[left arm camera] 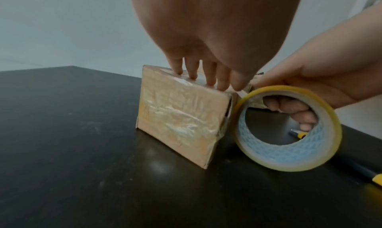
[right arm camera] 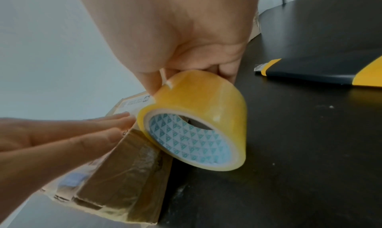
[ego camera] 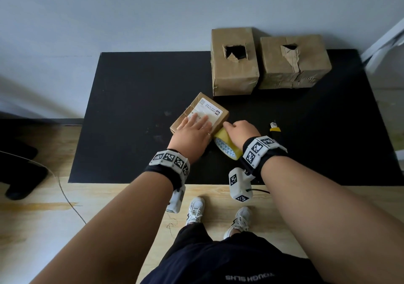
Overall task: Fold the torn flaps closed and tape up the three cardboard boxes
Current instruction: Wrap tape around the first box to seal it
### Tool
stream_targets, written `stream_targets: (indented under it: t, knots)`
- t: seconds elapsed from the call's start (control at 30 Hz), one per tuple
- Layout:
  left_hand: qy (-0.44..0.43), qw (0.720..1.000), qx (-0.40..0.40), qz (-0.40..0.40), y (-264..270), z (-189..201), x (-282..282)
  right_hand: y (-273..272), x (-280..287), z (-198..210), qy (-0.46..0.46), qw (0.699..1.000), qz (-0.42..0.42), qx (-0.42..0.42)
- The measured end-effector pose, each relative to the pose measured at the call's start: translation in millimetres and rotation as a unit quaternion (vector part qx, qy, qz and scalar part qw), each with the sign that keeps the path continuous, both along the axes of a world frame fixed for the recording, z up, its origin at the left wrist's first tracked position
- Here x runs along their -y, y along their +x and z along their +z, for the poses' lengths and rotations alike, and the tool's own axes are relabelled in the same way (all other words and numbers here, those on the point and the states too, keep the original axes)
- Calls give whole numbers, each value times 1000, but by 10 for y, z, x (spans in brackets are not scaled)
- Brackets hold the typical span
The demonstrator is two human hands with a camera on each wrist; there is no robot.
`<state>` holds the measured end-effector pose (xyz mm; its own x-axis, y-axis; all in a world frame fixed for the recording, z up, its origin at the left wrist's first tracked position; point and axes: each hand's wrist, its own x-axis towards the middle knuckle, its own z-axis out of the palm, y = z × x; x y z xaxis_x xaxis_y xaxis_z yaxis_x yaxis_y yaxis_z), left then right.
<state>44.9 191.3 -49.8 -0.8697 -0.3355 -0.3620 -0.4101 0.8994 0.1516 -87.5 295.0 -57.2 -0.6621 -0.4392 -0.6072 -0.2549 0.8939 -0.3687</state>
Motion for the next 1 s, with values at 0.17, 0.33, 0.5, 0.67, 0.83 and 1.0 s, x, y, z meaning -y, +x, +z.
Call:
stream_targets:
  t: [0.17, 0.33, 0.5, 0.67, 0.83, 1.0]
  knots:
    - [13, 1000, -8, -5, 46, -66, 3, 8, 20, -3, -6, 1000, -22, 9]
    - [24, 998, -46, 17, 46, -128, -95, -12, 9, 14, -20, 999, -42, -12]
    - [24, 997, -55, 37, 52, -143, -74, 14, 54, 114, -53, 995, -47, -70]
    - [15, 998, -51, 40, 49, -168, -71, 45, 68, 135, -47, 995, -40, -78]
    - [-23, 999, -21, 27, -17, -156, -85, 53, 49, 104, -32, 998, -18, -56]
    - [-94, 995, -8, 15, 44, -166, -77, 23, -8, 129, -16, 1000, 1, -25]
